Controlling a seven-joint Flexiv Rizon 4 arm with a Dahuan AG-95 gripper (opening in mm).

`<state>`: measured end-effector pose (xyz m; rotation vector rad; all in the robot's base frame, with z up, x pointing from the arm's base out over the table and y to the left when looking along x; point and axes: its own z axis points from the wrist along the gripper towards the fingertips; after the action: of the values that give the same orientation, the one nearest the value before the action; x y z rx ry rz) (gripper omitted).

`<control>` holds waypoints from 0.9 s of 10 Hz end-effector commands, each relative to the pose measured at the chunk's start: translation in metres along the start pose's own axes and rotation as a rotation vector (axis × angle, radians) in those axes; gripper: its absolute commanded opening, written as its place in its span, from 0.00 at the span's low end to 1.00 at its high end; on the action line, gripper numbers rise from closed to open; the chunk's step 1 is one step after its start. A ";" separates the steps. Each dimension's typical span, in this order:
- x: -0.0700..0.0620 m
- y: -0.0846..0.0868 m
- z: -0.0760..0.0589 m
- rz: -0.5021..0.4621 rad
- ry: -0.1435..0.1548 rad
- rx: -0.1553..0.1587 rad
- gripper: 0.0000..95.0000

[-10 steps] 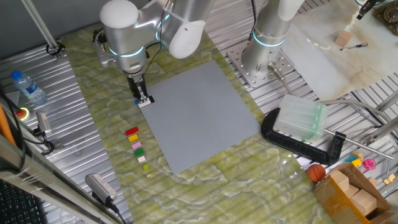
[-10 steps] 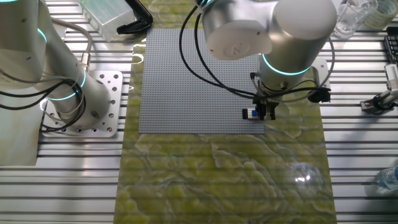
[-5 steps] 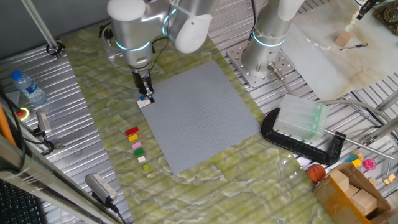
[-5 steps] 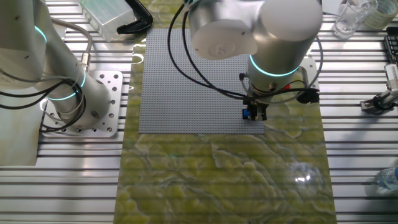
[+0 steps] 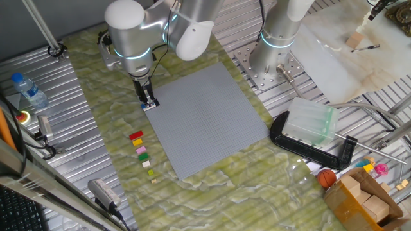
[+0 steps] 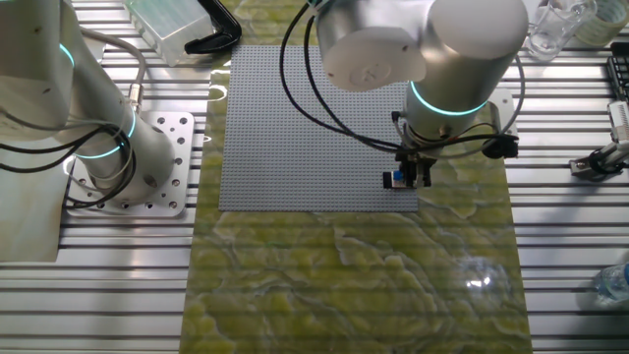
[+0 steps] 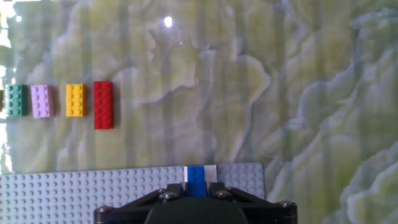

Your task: Build with small Lego blocks

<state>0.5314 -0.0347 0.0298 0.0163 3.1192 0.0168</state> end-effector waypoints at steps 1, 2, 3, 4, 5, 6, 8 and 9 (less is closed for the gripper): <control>-0.001 0.002 0.001 0.005 0.002 0.002 0.00; -0.001 0.004 0.003 0.008 0.003 0.004 0.00; -0.001 0.004 0.004 0.009 0.004 0.005 0.00; -0.001 0.004 0.005 0.006 0.004 0.006 0.00; -0.002 0.004 0.006 0.006 0.005 0.006 0.00; -0.002 0.004 0.006 0.006 0.008 0.006 0.00; -0.001 0.004 0.006 0.012 0.007 0.007 0.00; -0.001 0.004 0.006 0.014 0.006 0.008 0.00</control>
<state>0.5331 -0.0305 0.0237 0.0376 3.1265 0.0072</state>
